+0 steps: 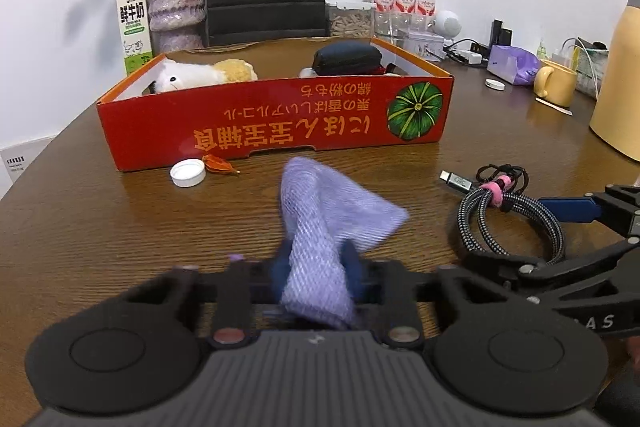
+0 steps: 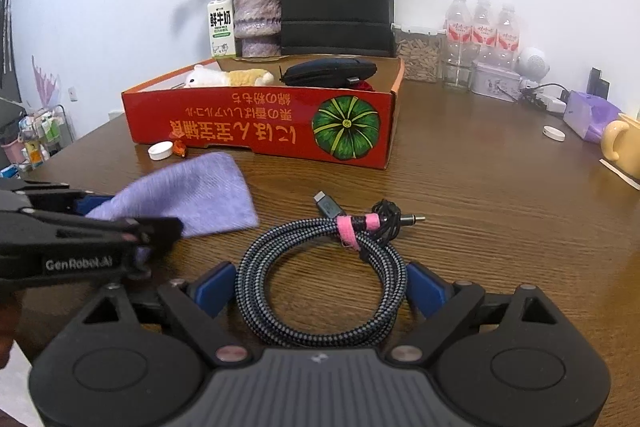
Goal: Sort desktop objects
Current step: 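Grasp the black braided cable with the right tool while the left tool grasps the lavender pouch, then carry the cable and pouch over the box and open both tools inside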
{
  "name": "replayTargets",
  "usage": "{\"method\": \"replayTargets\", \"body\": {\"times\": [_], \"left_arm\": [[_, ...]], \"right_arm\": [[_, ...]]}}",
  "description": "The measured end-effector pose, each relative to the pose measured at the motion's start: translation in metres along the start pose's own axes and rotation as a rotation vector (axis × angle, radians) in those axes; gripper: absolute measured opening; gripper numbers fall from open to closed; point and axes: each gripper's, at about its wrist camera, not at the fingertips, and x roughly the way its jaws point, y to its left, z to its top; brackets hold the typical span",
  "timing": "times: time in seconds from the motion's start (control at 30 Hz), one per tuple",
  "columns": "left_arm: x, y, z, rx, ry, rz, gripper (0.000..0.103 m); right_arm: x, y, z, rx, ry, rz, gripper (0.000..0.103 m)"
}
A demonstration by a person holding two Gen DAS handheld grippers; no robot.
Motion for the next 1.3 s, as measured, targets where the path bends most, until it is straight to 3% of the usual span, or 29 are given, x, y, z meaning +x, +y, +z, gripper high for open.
{"method": "replayTargets", "body": {"times": [0.1, 0.2, 0.3, 0.53, 0.8, 1.07, 1.3], "left_arm": [[-0.001, 0.002, -0.001, -0.005, -0.008, -0.001, 0.019], [-0.002, 0.004, -0.002, -0.011, -0.013, -0.004, 0.019], [-0.003, 0.006, -0.003, -0.016, -0.017, -0.015, 0.019], [-0.009, 0.012, -0.003, -0.031, -0.044, -0.035, 0.019], [-0.028, 0.019, 0.008, -0.03, -0.126, -0.052, 0.018], [-0.044, 0.033, 0.049, -0.008, -0.277, -0.048, 0.018], [-0.017, 0.063, 0.095, -0.018, -0.353, -0.015, 0.018]], "right_arm": [[0.004, 0.003, 0.003, -0.01, 0.016, -0.02, 0.1], [0.009, 0.002, 0.006, -0.007, 0.029, -0.022, 0.1], [0.01, 0.003, 0.008, -0.014, 0.012, -0.006, 0.09], [0.002, 0.01, 0.003, -0.034, -0.025, -0.017, 0.088], [-0.012, 0.016, 0.016, -0.044, -0.088, -0.03, 0.088], [-0.018, 0.03, 0.059, -0.083, -0.193, -0.037, 0.088], [0.008, 0.043, 0.117, -0.102, -0.269, -0.05, 0.088]]}}
